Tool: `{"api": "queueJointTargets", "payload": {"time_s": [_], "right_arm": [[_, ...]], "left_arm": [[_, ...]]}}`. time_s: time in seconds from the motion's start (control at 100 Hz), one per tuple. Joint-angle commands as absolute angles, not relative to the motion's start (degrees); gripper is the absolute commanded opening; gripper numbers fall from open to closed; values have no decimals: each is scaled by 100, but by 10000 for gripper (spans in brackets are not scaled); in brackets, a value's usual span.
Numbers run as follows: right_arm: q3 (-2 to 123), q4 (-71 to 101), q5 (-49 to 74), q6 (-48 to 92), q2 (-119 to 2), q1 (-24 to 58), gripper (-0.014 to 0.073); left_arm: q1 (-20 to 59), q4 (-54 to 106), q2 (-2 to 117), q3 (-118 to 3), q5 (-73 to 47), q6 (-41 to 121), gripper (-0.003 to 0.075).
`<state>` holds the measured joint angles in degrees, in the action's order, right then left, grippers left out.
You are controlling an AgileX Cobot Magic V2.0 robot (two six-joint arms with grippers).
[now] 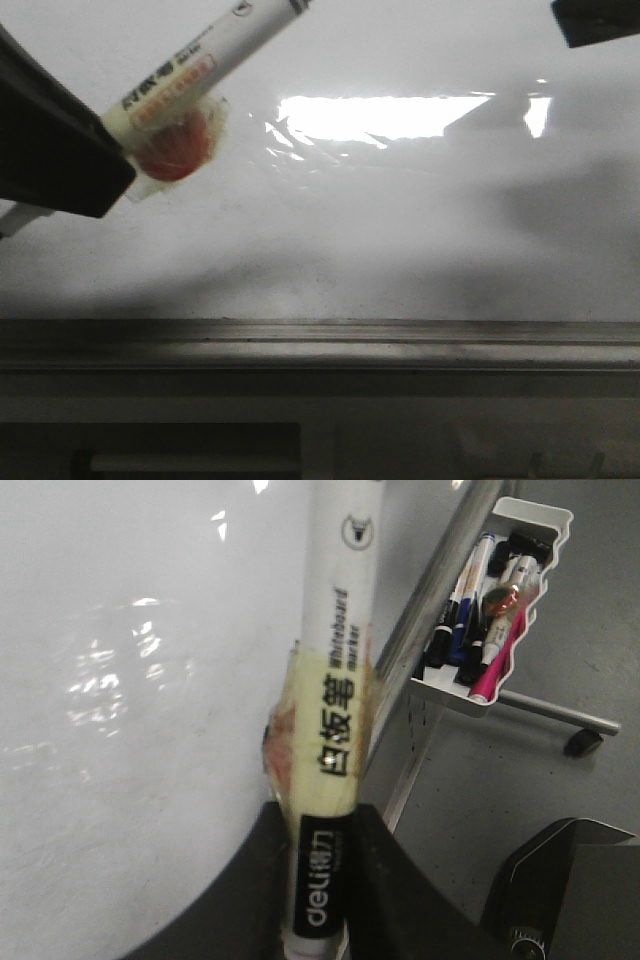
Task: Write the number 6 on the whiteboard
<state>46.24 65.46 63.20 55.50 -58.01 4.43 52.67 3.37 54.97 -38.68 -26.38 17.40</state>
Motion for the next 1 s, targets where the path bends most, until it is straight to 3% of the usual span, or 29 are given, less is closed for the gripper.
{"api": "queueJointTargets", "payload": {"time_s": [0.0, 0.23, 0.5, 0.8, 0.93, 0.99], "right_arm": [[5081, 6878, 6396, 5673, -6054, 797, 464], [5753, 6481, 5893, 5661, -6735, 1717, 464], [6157, 6481, 6060, 5638, -7399, 1975, 424], [6183, 6492, 6242, 5784, -7654, 2024, 129], [6183, 6492, 6204, 5899, -7654, 2024, -67], [6183, 6492, 6204, 5911, -7654, 2024, -65]], "left_arm": [[5407, 307, 5669, -4204, -2302, 1738, -20], [5473, 258, 6117, -4728, -2302, 1738, -20], [5473, 115, 6230, -4846, -2257, 1738, -20], [5473, 0, 6230, -4846, -2043, 1738, -20], [5473, 0, 6230, -4846, -1978, 1738, -20], [5473, 0, 6230, -4846, -1924, 1738, -19]]}}
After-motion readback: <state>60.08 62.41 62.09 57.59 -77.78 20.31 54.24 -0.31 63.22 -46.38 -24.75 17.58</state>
